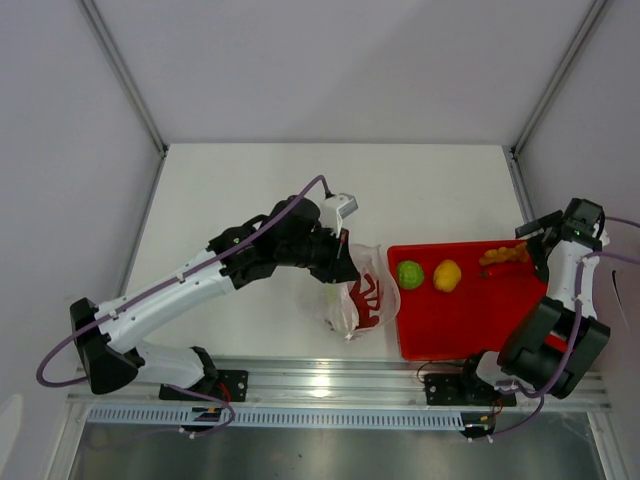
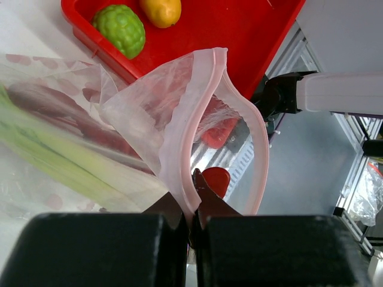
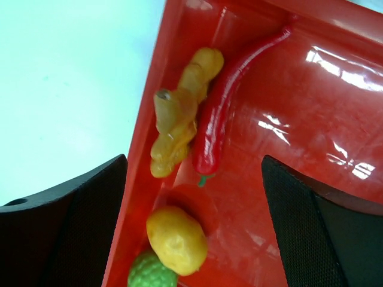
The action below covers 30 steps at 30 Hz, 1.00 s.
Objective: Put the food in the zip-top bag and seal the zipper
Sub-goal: Pick up the fake vegetable from the bin.
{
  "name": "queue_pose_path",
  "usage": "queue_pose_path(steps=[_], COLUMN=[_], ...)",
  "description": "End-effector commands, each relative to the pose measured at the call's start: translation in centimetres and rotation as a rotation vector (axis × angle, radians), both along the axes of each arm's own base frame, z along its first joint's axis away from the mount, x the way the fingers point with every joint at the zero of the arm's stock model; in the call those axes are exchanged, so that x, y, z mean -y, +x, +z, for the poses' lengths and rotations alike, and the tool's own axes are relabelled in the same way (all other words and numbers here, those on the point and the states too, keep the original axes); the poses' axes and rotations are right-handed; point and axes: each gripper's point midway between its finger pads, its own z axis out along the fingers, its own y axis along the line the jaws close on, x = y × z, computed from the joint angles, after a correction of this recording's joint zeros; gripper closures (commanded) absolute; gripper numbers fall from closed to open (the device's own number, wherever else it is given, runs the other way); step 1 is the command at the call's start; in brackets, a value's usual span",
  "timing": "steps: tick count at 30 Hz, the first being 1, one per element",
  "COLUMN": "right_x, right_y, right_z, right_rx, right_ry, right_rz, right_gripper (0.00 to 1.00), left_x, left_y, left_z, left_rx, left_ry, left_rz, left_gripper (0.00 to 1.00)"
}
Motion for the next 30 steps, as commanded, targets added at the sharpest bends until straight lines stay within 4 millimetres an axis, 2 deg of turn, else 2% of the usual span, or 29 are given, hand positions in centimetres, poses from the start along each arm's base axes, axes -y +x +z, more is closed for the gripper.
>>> queue_pose_path(steps=[1, 7, 17, 23, 24, 26, 27, 29, 30], right_x=[1.9, 2.3, 2.9, 2.7, 2.6, 2.6, 2.6, 2.5, 2.6], right_y=[2.1, 3.2, 2.5, 1.9, 1.8, 1.7, 1.7, 1.6, 1.6], right_z=[1.3, 0.4, -2.5, -2.7, -2.9, -3.2, -3.3, -3.5, -3.6], right_rx=[0.017, 0.010, -0.072, -0.064, -0.068, -0.079, -0.081, -0.085, -0.088], right_ry=[-0.102, -0.110, -0.114, -0.117, -0.117, -0.113, -0.113, -0.110, -0.110], right_rz=[-0.063, -0.083, -0.116, -0.127, -0.125, -0.128, -0.125, -0.125, -0.126], right_gripper=[0.07, 0.08, 0.13, 0.18, 0.24, 0.25, 0.31, 0.36, 0.44], left_x=[0.5, 0.5, 0.7, 0.7, 0.7, 0.7, 0.7, 0.7, 0.7], left_y=[-0.2, -0.1, -0.2, -0.2, -0.3, -0.3, -0.3, -0.3, -0.3], left_z=[2.9, 2.5, 2.4, 2.3, 2.2, 2.2, 2.2, 2.2, 2.2], left_rx=[0.034, 0.034, 0.033, 0.028, 0.027, 0.028, 0.027, 0.028, 0.028], left_ry=[-0.109, -0.100, -0.104, -0.104, -0.103, -0.106, -0.106, -0.105, -0.105], left_rz=[-0.011, -0.014, -0.024, -0.026, -0.028, -0.027, -0.028, -0.029, -0.029], left_gripper=[0.99, 0.99, 1.00, 1.00, 0.99, 0.99, 1.00, 0.99, 0.99])
